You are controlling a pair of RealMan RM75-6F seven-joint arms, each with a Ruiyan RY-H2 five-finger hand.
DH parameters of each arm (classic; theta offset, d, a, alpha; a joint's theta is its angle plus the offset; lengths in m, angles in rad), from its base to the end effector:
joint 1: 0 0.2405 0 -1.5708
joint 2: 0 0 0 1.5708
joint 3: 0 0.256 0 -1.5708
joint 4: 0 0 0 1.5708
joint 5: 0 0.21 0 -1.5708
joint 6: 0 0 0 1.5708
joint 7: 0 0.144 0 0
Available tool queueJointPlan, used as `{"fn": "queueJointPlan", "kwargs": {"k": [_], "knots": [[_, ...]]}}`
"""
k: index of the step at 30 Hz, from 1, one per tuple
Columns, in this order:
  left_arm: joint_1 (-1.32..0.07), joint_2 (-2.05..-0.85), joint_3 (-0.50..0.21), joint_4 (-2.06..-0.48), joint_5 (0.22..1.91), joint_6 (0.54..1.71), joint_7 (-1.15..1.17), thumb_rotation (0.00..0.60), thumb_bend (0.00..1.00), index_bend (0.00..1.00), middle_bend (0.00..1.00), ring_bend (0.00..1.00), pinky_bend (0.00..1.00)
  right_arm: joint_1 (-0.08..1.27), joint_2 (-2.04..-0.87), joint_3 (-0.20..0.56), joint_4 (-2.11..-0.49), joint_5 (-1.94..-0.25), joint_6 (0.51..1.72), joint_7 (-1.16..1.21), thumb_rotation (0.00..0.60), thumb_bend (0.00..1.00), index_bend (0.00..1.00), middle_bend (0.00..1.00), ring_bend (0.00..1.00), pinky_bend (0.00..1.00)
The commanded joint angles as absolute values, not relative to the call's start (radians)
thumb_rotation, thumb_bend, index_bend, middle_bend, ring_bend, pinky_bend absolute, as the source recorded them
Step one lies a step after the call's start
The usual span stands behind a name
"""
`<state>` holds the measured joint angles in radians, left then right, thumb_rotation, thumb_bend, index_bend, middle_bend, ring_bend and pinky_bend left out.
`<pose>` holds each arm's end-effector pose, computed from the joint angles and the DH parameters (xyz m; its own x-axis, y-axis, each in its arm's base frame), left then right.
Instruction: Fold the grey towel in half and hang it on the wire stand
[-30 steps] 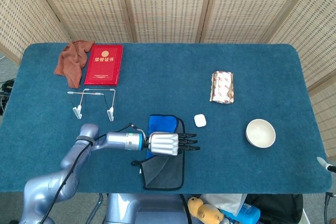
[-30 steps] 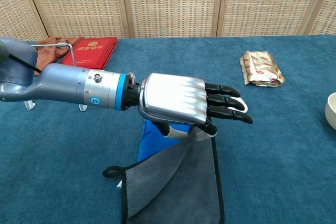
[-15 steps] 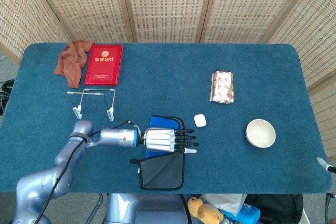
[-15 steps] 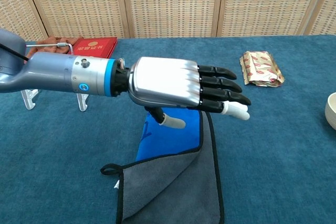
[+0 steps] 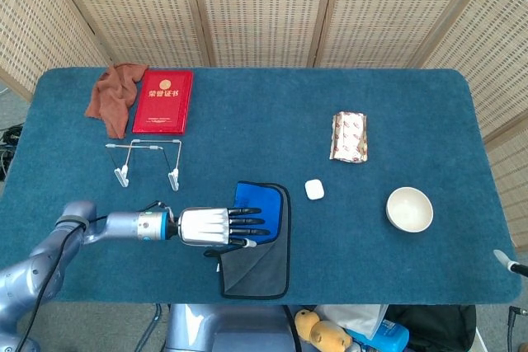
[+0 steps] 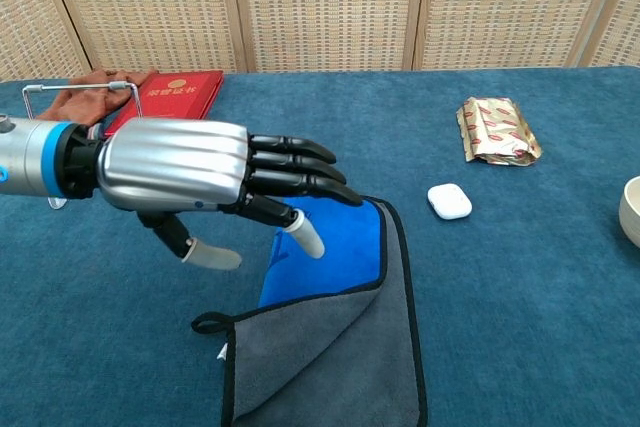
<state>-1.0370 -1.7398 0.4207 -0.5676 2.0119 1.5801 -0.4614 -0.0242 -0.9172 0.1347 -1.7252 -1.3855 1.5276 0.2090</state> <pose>-0.1380 0.3355 -0.0266 0.6443 -0.1013 0.7581 -0.0316 -0.9939 -0.1060 -0.3213 -0.1616 0.2357 0.2800 0.1153 0.9531 -0.9518 0.1631 0.2599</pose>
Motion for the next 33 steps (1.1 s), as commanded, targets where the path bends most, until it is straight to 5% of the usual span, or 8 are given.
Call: {"fn": "queueJointPlan", "kwargs": {"k": [1,33], "knots": [[-1.013,-1.731,0.422,-0.601,2.011,1.562,-0.458,0.600,0.36,0.26,0.00,0.00,0.01,-0.027,-0.916,0.132,-1.729,-1.392,1.533,0.208,0.600,0.00,0.00,0.00,0.00,0.00],[-0.953,-1.811,0.397,-0.640,2.040,1.427,-0.449,0.600,0.35,0.25,0.00,0.00,0.00,-0.032,-0.900,0.125,-1.714,-1.395,1.527,0.265,0.600,0.00,0.00,0.00,0.00,0.00]]}}
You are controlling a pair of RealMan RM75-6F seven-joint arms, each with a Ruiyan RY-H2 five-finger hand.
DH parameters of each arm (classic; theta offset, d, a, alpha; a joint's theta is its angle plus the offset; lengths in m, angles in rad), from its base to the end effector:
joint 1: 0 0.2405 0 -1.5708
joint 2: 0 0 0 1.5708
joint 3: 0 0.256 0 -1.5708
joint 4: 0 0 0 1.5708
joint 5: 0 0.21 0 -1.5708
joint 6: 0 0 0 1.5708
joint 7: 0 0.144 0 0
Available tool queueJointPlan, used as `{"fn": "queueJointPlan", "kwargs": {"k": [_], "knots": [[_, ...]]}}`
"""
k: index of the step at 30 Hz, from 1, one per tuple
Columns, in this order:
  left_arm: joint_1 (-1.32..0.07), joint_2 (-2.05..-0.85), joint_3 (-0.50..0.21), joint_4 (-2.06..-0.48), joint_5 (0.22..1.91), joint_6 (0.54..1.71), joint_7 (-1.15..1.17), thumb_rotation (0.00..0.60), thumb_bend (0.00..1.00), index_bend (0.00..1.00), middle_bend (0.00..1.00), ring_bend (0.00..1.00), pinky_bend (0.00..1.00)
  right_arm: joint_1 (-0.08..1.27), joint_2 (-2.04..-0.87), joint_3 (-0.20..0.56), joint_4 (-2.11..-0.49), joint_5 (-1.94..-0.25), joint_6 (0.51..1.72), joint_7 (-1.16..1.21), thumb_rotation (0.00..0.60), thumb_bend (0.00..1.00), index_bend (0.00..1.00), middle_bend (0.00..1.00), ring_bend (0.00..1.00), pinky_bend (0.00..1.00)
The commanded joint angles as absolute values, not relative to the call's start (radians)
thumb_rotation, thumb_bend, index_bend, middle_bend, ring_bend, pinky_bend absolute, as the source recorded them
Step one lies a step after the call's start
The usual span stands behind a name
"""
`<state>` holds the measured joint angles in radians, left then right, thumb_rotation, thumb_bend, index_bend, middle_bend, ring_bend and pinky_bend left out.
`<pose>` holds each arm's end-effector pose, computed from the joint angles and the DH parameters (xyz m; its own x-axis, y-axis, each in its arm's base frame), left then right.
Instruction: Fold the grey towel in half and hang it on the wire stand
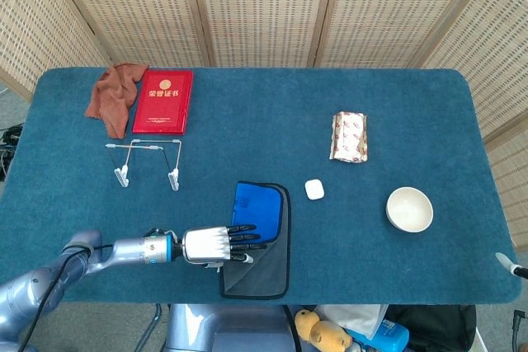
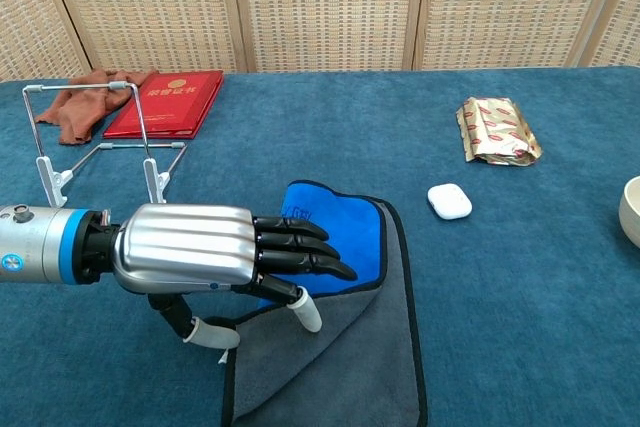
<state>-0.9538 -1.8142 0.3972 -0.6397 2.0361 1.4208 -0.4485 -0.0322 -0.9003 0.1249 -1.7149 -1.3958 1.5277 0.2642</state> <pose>-0.1595 0.3010 -0.0741 0.6940 0.0546 0.7179 0.1163 -0.9925 -0.0370 -0.3241 -0.1573 0.2404 0.2548 0.1105 0.9606 -0.9586 0.1596 0.2359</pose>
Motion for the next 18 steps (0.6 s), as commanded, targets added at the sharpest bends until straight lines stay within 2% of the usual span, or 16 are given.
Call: {"fn": "queueJointPlan", "kwargs": {"k": [1,9,18], "knots": [[-0.952,-1.808,0.397,-0.639,2.043,1.432,-0.449,0.600,0.35,0.25,0.00,0.00,0.00,-0.032,-0.900,0.125,-1.714,-1.394,1.527,0.266,0.600,0.00,0.00,0.00,0.00,0.00],[-0.934,-1.786,0.401,-0.637,2.046,1.444,-0.466,0.600,0.35,0.25,0.00,0.00,0.00,-0.029,-0.899,0.123,-1.712,-1.397,1.520,0.267,0.600,0.00,0.00,0.00,0.00,0.00],[-0.917,-1.831,0.396,-0.602,2.049,1.429,-0.480,0.600,0.35,0.26,0.00,0.00,0.00,-0.030,-0.899,0.122,-1.718,-1.397,1.524,0.259,0.600,0.00,0.00,0.00,0.00,0.00]]}}
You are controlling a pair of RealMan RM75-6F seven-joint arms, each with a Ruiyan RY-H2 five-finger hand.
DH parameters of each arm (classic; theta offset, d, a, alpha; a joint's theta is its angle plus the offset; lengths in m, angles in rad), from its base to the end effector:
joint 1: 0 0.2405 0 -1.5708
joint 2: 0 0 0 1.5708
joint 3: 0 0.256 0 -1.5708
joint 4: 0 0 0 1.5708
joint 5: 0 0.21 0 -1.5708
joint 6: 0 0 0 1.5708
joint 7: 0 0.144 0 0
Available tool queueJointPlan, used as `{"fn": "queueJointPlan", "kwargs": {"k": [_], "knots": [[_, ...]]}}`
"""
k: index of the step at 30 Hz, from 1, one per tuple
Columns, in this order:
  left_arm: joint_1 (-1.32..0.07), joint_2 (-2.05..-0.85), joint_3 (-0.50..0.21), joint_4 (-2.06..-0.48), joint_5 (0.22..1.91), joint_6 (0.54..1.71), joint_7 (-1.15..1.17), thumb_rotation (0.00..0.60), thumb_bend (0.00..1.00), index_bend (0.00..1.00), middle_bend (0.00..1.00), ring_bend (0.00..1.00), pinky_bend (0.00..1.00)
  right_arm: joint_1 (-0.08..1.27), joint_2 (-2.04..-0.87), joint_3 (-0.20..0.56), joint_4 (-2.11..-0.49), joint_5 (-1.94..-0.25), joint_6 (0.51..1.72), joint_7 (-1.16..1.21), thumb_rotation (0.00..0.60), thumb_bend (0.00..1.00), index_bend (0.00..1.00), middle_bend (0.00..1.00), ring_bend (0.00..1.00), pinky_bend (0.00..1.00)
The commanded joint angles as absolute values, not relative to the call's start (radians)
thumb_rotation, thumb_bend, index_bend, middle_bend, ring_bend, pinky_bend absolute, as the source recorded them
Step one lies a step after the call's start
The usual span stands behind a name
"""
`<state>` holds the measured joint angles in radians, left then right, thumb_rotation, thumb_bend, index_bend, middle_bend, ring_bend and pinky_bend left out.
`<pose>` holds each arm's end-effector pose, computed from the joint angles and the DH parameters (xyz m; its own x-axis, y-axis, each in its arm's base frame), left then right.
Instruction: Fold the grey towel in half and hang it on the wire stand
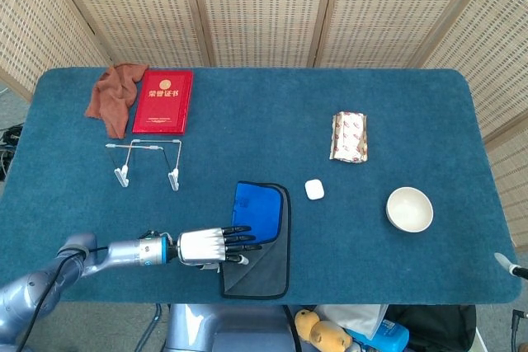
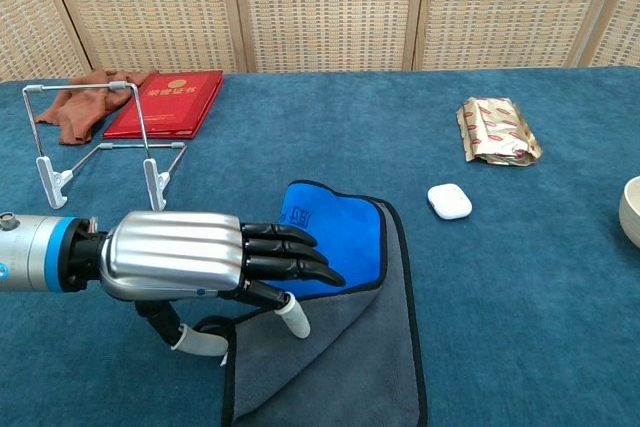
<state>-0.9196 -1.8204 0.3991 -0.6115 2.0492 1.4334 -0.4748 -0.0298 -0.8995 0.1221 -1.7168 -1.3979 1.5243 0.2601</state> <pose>-0.1703 0.2969 -0.0733 0.6933 0.0824 0.7159 0.1437 -0.9893 -0.0253 -0.3236 -0.1576 0.2394 0.2572 0.1041 0.9607 -0.9581 0.1575 0.2394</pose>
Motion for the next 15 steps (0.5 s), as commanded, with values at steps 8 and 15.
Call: {"fn": "queueJointPlan", "kwargs": {"k": [8,15], "knots": [[-0.917,-1.864,0.392,-0.571,2.053,1.418,-0.484,0.600,0.37,0.28,0.00,0.00,0.00,-0.028,-0.901,0.122,-1.715,-1.393,1.519,0.258,0.600,0.00,0.00,0.00,0.00,0.00],[-0.922,-1.866,0.388,-0.560,2.054,1.419,-0.486,0.600,0.45,0.33,0.00,0.00,0.00,-0.026,-0.899,0.123,-1.711,-1.390,1.514,0.266,0.600,0.00,0.00,0.00,0.00,0.00]]}}
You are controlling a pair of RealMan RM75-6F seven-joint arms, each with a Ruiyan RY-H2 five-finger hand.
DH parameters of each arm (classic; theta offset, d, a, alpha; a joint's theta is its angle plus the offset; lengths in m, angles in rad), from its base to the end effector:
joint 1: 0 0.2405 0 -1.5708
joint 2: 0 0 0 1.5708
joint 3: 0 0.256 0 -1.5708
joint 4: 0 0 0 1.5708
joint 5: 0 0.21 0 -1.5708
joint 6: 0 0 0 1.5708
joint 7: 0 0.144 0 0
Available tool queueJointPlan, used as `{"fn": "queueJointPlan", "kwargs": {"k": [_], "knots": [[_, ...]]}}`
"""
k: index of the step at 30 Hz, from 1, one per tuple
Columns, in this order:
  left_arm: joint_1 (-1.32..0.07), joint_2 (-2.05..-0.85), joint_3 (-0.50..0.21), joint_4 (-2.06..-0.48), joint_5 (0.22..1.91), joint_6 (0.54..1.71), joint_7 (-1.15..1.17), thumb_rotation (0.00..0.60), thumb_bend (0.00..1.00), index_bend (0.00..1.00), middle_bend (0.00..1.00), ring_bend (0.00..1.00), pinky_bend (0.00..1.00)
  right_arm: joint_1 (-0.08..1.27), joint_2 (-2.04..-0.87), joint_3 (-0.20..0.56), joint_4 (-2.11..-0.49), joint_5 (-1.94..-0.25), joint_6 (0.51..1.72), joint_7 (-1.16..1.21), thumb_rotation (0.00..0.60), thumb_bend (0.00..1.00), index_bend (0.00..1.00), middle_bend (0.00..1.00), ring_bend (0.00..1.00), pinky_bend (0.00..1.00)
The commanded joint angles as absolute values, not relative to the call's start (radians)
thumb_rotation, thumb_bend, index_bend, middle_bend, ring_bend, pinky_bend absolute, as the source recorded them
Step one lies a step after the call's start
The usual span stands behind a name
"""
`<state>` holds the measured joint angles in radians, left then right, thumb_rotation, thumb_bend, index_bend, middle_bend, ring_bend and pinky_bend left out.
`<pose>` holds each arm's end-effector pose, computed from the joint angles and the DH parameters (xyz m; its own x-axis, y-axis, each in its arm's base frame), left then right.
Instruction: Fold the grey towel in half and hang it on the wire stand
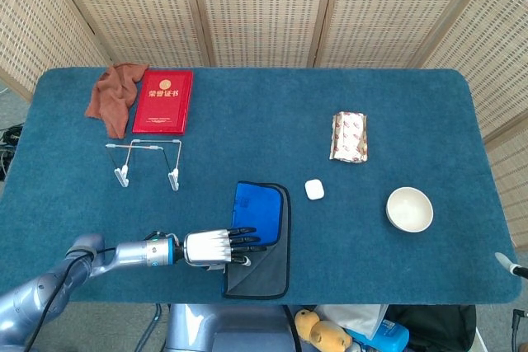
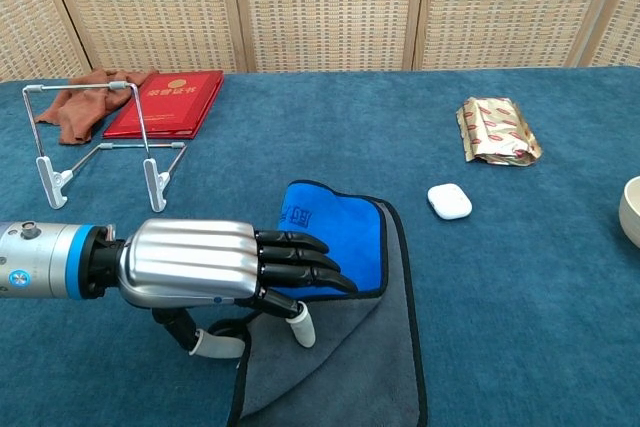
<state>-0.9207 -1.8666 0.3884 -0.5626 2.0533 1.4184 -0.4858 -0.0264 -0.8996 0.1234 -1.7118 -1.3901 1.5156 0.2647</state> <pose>-0.1649 0.2973 -0.0856 0.6947 0.0771 0.7152 0.1375 -0.9901 -0.0267 -0.3254 -0.1588 0.2397 0.2559 0.1008 0.9614 -0.9575 0.1633 0.2377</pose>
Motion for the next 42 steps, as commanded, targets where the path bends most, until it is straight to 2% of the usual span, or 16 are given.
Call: {"fn": "queueJointPlan", "kwargs": {"k": [1,10,15,26,33,42], "knots": [[-0.922,-1.865,0.388,-0.558,2.055,1.420,-0.486,0.600,0.45,0.33,0.00,0.00,0.00,-0.026,-0.899,0.123,-1.711,-1.390,1.514,0.267,0.600,0.00,0.00,0.00,0.00,0.00],[-0.927,-1.870,0.388,-0.554,2.060,1.428,-0.482,0.600,0.50,0.43,0.00,0.00,0.00,-0.026,-0.899,0.122,-1.712,-1.392,1.515,0.263,0.600,0.00,0.00,0.00,0.00,0.00],[-0.931,-1.871,0.387,-0.552,2.064,1.432,-0.476,0.600,0.57,0.45,0.00,0.00,0.00,-0.027,-0.899,0.121,-1.714,-1.393,1.517,0.262,0.600,0.00,0.00,0.00,0.00,0.00],[-0.952,-1.871,0.374,-0.554,2.077,1.466,-0.433,0.600,0.58,0.50,0.00,0.00,0.00,-0.028,-0.897,0.119,-1.714,-1.400,1.520,0.267,0.600,0.00,0.00,0.00,0.00,0.00],[-0.982,-1.875,0.362,-0.574,2.091,1.480,-0.392,0.600,0.58,0.60,0.00,0.00,0.00,-0.030,-0.896,0.118,-1.715,-1.404,1.524,0.269,0.600,0.00,0.00,0.00,0.00,0.00],[-1.026,-1.879,0.355,-0.605,2.111,1.462,-0.332,0.600,0.58,0.62,0.00,0.00,0.00,-0.032,-0.898,0.113,-1.717,-1.415,1.531,0.266,0.600,0.00,0.00,0.00,0.00,0.00]]}}
